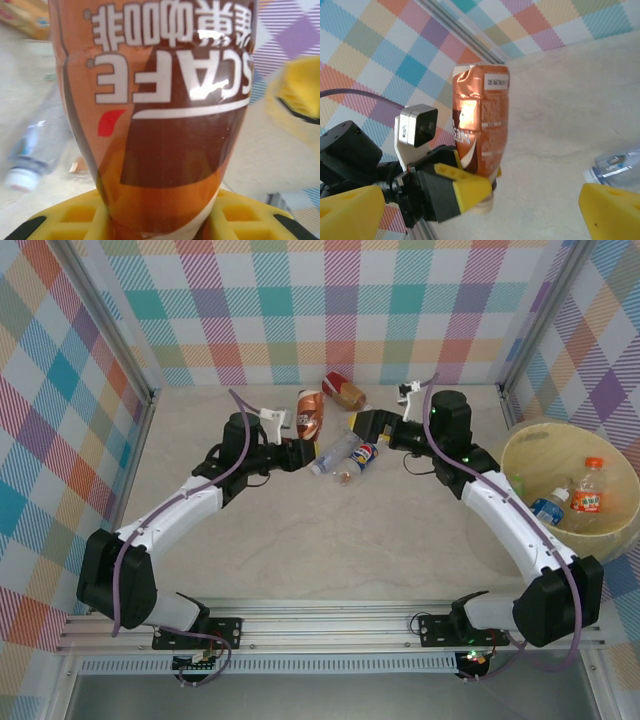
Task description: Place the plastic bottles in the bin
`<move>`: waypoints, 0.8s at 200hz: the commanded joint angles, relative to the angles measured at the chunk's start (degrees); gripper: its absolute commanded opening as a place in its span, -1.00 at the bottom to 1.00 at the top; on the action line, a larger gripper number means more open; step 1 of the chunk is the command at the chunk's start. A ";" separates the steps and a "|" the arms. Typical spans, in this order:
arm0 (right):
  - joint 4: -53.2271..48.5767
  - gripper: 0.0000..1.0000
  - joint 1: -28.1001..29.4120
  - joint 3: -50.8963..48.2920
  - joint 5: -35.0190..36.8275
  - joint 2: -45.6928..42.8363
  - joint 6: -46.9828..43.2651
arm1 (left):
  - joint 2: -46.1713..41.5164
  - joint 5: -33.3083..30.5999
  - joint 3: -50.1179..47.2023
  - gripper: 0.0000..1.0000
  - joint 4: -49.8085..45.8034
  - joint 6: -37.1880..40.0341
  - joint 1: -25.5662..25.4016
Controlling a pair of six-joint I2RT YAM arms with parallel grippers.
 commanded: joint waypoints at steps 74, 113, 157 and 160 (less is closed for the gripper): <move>12.65 0.99 4.39 3.30 -8.48 5.10 2.37 | -2.88 18.56 1.19 -0.41 9.98 -0.48 -5.10; 16.39 1.00 5.82 3.10 -8.70 4.85 1.85 | -1.74 18.36 2.38 -0.40 9.47 -0.01 -6.26; 20.36 0.56 6.02 0.48 -4.04 3.84 4.81 | -0.99 18.32 2.86 -0.40 9.74 -0.10 -6.57; 20.94 0.53 6.04 0.21 -3.71 3.77 5.16 | -0.94 18.32 2.88 -0.40 9.68 -0.10 -6.57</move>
